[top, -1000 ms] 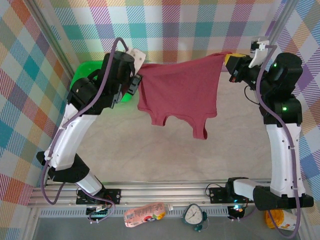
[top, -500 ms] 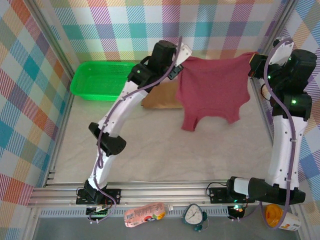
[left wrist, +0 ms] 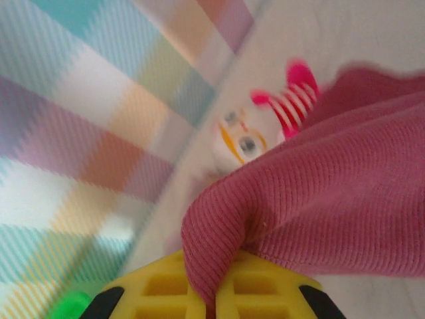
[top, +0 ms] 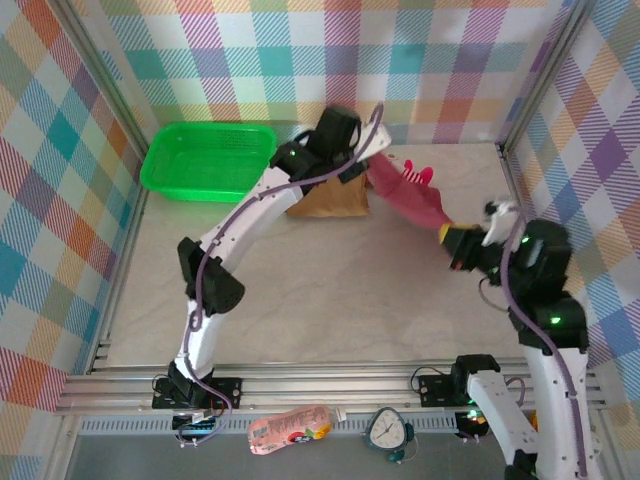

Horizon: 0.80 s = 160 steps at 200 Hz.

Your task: Fold and stack the tank tops

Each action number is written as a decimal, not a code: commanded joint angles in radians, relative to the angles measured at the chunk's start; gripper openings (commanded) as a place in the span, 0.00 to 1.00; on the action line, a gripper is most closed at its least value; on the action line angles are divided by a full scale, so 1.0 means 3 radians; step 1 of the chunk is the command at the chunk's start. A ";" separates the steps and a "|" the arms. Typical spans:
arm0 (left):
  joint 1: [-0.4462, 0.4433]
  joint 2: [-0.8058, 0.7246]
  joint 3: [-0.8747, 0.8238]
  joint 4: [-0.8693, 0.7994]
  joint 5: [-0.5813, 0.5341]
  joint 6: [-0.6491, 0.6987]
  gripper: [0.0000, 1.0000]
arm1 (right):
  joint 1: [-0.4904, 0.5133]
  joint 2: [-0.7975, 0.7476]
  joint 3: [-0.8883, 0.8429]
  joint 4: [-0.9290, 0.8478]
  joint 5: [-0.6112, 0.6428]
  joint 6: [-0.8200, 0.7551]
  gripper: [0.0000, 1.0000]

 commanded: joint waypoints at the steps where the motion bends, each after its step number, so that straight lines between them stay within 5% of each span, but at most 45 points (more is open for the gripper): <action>1: 0.0108 -0.0593 -0.1409 0.0766 -0.0117 0.0047 0.14 | 0.0425 -0.0187 -0.0549 -0.0038 0.0048 0.0555 0.01; 28: 0.0229 -0.0721 -0.2018 0.0679 -0.0418 0.0038 0.16 | 0.1417 0.0055 -0.1220 0.0459 0.0384 0.0752 0.02; 54: 0.0417 -0.0997 -0.2555 0.0890 -0.0470 0.0098 0.17 | 0.2164 0.0731 -0.1219 0.0911 0.0419 0.0593 0.02; 98: 0.0670 -0.1335 -0.3033 0.0717 -0.0630 0.0134 0.12 | 0.2753 0.1852 -0.0907 0.1312 -0.0024 0.0114 0.02; 116: 0.0691 -0.1448 -0.3099 0.0583 -0.0602 -0.0060 0.18 | 0.2820 0.2037 -0.0809 0.1314 -0.0116 0.0049 0.02; 147: 0.0701 -0.1381 -0.2723 0.0073 0.0291 -0.1024 0.22 | 0.2918 0.1981 -0.0720 0.0902 -0.0043 -0.0172 0.02; 160: 0.0677 -0.1207 -0.2632 0.0007 0.0387 -0.1391 0.23 | 0.2941 0.1976 -0.0715 0.0612 0.0036 -0.0301 0.03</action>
